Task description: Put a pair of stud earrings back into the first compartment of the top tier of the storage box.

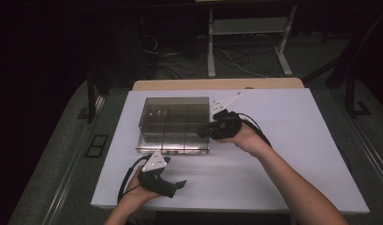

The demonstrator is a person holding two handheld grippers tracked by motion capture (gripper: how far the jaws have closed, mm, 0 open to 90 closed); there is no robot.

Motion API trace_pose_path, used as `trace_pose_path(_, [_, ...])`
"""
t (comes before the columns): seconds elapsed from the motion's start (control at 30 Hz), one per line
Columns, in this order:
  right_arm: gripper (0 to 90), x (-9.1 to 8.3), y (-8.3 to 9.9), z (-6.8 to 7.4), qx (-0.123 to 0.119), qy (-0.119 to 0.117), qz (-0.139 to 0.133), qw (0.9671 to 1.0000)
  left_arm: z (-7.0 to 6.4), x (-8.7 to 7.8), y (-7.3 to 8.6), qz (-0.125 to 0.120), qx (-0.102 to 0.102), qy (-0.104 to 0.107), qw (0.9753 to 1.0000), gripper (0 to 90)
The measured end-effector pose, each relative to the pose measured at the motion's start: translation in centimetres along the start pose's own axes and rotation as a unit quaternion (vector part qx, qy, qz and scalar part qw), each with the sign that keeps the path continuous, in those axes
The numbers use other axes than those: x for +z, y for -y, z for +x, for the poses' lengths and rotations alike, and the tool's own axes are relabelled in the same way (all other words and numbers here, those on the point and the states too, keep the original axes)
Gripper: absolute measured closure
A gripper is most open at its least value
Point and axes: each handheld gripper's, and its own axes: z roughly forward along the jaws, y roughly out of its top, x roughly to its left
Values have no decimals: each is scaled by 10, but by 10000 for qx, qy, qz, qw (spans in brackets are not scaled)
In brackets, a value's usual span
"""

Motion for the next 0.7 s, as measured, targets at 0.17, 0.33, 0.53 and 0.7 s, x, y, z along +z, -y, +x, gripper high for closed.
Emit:
trace_pose_path(0.17, [790,9,-7,0,-53,-38,-3,10000,0,1,0,8,2,12,10000,0])
trace_pose_path(0.33, [790,18,-16,1,-57,-90,-12,9999,0,1,0,0,-9,7,10000,0])
trace_pose_path(0.53, [790,33,-26,5,-182,-152,50,9997,0,1,0,4,62,3,10000,0])
trace_pose_path(0.7, [790,45,-35,10,-234,-201,101,9995,0,1,0,-9,35,14,10000,0])
